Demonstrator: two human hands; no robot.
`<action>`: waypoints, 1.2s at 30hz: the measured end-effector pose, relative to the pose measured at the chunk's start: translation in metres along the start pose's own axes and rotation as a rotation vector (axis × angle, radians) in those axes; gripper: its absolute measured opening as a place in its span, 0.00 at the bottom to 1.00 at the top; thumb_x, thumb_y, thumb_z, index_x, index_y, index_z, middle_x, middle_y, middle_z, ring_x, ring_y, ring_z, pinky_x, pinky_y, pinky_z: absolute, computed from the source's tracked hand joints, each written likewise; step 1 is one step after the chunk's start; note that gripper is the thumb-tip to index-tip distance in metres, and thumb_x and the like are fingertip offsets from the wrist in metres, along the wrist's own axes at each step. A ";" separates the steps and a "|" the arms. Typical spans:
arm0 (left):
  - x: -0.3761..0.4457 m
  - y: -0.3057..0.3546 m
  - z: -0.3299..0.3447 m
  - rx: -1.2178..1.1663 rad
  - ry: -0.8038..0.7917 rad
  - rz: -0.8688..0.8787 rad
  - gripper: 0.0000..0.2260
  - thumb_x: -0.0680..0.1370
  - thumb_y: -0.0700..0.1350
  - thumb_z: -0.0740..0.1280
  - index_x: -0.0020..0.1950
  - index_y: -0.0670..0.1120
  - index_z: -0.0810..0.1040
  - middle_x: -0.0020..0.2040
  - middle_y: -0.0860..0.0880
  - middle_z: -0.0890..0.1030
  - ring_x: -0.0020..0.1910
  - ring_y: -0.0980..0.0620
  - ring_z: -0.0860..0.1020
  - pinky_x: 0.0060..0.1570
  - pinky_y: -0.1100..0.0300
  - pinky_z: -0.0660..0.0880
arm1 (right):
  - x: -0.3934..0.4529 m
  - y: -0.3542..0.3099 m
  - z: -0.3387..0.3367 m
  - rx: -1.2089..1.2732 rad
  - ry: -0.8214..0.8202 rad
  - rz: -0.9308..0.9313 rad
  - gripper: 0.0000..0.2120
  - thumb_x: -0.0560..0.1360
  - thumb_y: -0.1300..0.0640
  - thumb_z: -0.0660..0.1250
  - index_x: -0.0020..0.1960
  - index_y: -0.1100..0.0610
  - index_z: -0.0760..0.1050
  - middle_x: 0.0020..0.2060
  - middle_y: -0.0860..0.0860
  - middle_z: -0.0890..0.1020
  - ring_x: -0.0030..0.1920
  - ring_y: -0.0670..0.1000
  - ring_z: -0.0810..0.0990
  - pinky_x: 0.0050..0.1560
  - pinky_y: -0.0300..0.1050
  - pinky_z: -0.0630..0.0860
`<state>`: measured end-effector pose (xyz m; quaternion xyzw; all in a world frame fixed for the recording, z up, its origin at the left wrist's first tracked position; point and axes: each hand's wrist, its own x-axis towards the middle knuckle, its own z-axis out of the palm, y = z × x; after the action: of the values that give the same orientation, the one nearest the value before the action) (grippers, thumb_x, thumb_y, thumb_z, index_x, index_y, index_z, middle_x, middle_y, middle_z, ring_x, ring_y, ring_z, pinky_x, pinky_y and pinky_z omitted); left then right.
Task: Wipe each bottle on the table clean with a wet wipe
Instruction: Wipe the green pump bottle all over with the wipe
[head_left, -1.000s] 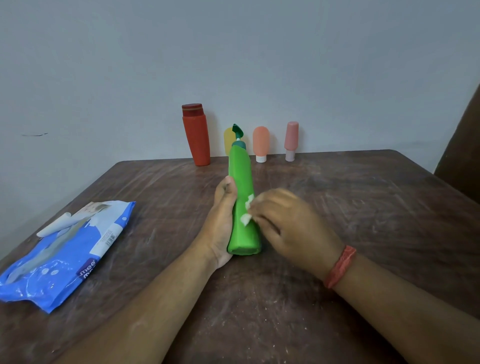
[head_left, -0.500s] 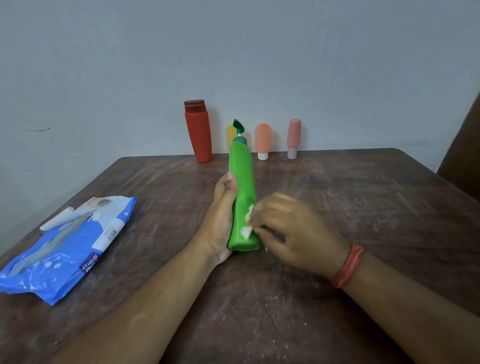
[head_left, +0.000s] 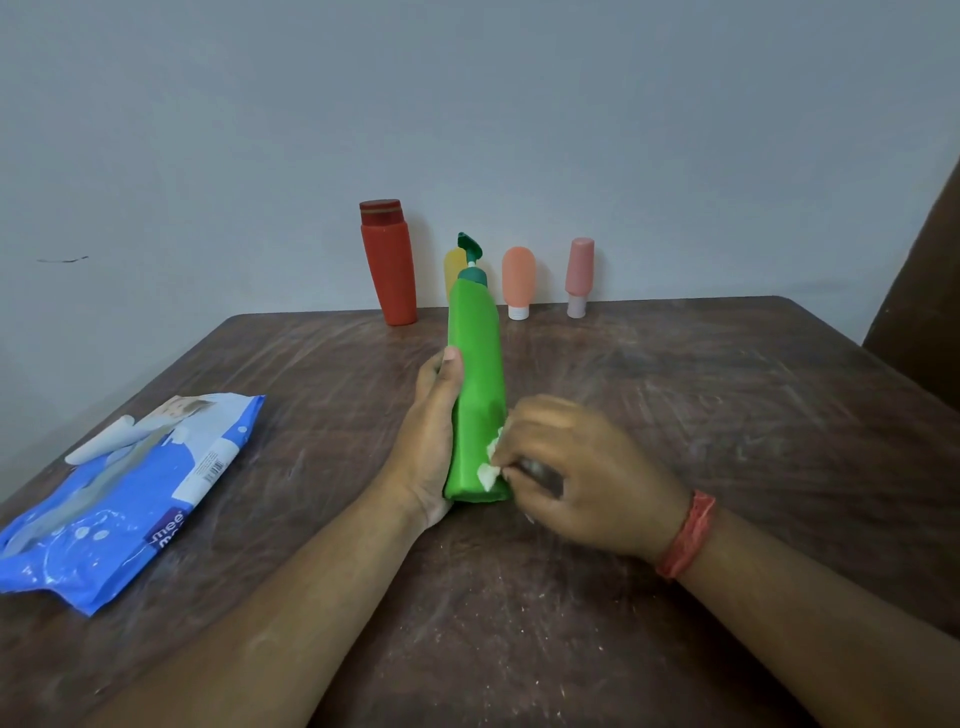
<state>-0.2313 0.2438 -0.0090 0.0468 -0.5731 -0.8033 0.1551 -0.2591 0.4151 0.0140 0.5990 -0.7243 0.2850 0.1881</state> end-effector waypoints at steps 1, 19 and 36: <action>0.000 0.001 0.000 -0.013 0.010 -0.017 0.29 0.77 0.64 0.62 0.71 0.47 0.70 0.55 0.42 0.82 0.49 0.47 0.82 0.47 0.51 0.81 | 0.001 0.001 0.001 -0.007 0.025 0.032 0.02 0.74 0.64 0.69 0.46 0.59 0.79 0.45 0.51 0.79 0.48 0.50 0.77 0.50 0.46 0.75; 0.005 0.003 -0.007 -0.294 -0.002 -0.139 0.31 0.84 0.62 0.52 0.58 0.41 0.86 0.57 0.37 0.84 0.53 0.43 0.85 0.47 0.51 0.83 | 0.007 0.007 0.007 -0.007 0.133 0.118 0.03 0.76 0.63 0.67 0.48 0.57 0.78 0.48 0.50 0.79 0.51 0.50 0.77 0.54 0.49 0.75; 0.002 0.007 -0.010 -0.385 -0.029 -0.147 0.31 0.84 0.62 0.52 0.62 0.38 0.82 0.57 0.36 0.83 0.50 0.42 0.83 0.53 0.48 0.82 | 0.002 -0.001 -0.001 0.162 0.144 0.161 0.03 0.73 0.66 0.71 0.44 0.60 0.80 0.45 0.51 0.80 0.46 0.47 0.79 0.47 0.43 0.77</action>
<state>-0.2292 0.2320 -0.0062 0.0462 -0.4063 -0.9078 0.0937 -0.2582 0.4141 0.0157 0.5300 -0.7293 0.3990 0.1671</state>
